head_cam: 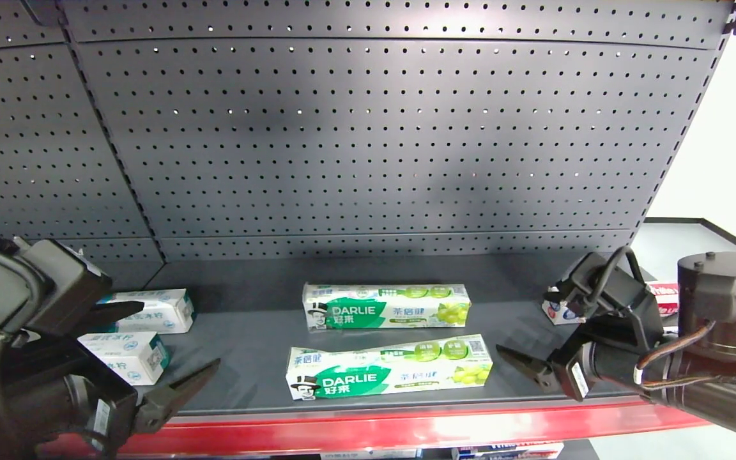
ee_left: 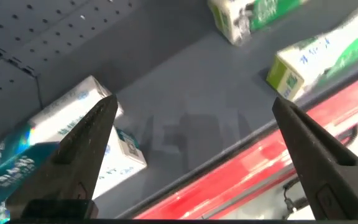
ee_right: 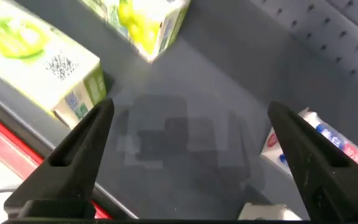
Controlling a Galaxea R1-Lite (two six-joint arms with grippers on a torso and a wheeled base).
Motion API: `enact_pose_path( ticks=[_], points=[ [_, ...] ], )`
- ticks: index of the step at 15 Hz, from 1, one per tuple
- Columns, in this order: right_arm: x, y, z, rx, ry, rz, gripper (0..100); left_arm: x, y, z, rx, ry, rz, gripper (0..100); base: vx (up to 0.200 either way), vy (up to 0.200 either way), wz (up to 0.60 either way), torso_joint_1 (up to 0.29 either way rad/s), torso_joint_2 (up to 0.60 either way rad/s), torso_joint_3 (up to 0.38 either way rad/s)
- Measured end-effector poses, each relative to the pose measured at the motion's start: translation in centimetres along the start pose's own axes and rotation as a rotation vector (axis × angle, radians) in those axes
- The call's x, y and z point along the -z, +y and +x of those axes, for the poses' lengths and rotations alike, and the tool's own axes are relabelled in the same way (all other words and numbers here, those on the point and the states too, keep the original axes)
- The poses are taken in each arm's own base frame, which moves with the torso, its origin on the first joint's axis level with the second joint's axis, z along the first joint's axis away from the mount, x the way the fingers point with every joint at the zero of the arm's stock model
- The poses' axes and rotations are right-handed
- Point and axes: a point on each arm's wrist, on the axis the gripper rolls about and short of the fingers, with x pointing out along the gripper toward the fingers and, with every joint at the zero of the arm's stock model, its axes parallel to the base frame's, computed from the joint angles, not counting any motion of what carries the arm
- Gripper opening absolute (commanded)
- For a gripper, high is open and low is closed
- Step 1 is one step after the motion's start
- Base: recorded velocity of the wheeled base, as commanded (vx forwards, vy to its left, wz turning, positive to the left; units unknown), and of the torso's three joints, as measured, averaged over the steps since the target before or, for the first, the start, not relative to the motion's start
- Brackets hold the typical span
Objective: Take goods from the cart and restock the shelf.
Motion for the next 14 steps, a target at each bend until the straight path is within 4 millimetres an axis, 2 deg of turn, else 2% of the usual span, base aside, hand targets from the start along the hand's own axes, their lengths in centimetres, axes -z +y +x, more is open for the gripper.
enact_pose_path(
  ticks=[3, 5, 7, 9, 12, 14],
  points=[
    [-2.2, -1.1, -1.0, 0.044, -0.097, 0.036, 100, -1.5, 2.3, -1.0, -0.145, -0.056, -0.058, 100, 0.000, 0.000, 0.00, 0.000, 0.00, 0.000],
    [-2.8, -2.7, -2.6, 0.116, -0.145, 0.061, 100, -1.3, 4.0, -2.5, -0.295, -0.077, -0.106, 100, 0.000, 0.000, 0.00, 0.000, 0.00, 0.000],
    [-2.6, -4.0, -4.7, 0.195, -0.173, 0.078, 100, 0.0, 4.4, -4.3, -0.405, -0.079, -0.134, 100, 0.000, 0.000, 0.00, 0.000, 0.00, 0.000],
    [-1.7, -4.4, -7.0, 0.251, -0.182, 0.089, 100, 1.8, 4.0, -6.0, -0.487, -0.079, -0.147, 100, 0.000, 0.000, 0.00, 0.000, 0.00, 0.000],
    [0.9, -4.3, -10.9, 0.354, -0.146, 0.113, 100, 5.2, 2.6, -8.4, -0.571, -0.099, -0.164, 100, 0.000, 0.000, 0.00, 0.000, 0.00, 0.000],
    [3.4, -3.4, -13.2, 0.418, -0.122, 0.129, 100, 8.7, 1.2, -9.5, -0.589, -0.107, -0.167, 100, 0.000, 0.000, 0.00, 0.000, 0.00, 0.000]
  ],
)
